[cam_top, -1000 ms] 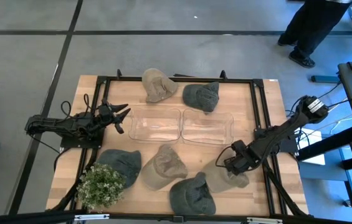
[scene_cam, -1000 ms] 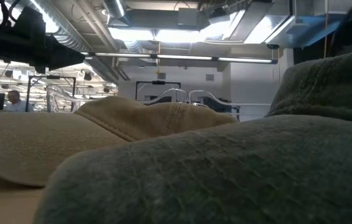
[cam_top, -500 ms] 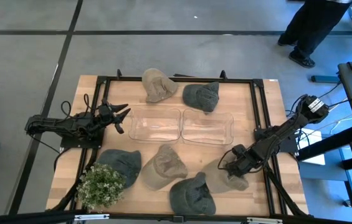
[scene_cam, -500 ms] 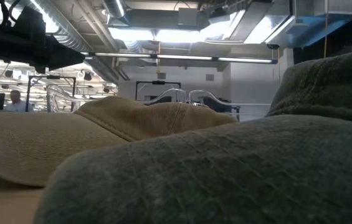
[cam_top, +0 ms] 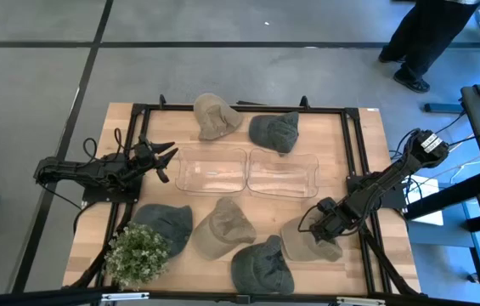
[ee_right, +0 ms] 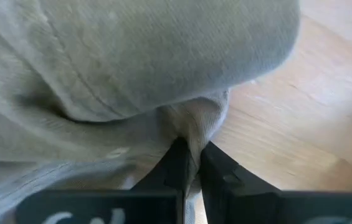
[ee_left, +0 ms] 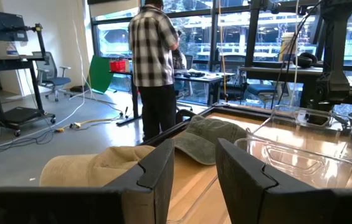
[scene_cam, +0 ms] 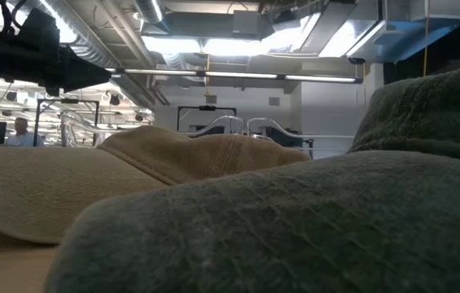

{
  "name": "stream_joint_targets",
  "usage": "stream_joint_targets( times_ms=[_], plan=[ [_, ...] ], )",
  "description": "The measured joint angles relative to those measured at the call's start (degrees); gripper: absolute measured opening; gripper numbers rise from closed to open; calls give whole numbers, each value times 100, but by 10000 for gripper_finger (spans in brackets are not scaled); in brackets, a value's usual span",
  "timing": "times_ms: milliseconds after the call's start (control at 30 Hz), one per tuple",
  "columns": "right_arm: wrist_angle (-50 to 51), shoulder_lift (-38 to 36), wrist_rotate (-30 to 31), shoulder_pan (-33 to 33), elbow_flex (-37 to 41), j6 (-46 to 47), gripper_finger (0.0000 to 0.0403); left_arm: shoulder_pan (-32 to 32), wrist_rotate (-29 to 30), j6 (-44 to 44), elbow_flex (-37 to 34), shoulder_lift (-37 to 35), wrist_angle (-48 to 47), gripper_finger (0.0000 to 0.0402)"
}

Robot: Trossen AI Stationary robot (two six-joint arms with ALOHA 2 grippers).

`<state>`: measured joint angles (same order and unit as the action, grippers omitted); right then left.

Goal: Pick & Place hat
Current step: Put the bottom right brown cap into the right transparent bin

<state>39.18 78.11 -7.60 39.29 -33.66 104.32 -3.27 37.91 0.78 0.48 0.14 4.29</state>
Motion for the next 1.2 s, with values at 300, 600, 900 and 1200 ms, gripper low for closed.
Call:
stream_joint_targets(
  times_ms=[300, 600, 900, 1200],
  plan=[
    [394, -785, -176, -1, -810, -712, 27, 0, 1, 0, -1, 1, 0, 114],
    [2254, -1879, 1260, 214, -2368, -1107, 27, 0, 1, 0, -1, 0, 0, 114],
    [3083, -2162, 3738, 208, -4570, -2719, 27, 0, 1, 0, 0, 0, 0, 114],
    [3093, -2146, 4811, -408, -5066, -3410, 27, 0, -1, -2, -1, 0, 1, 114]
  ],
)
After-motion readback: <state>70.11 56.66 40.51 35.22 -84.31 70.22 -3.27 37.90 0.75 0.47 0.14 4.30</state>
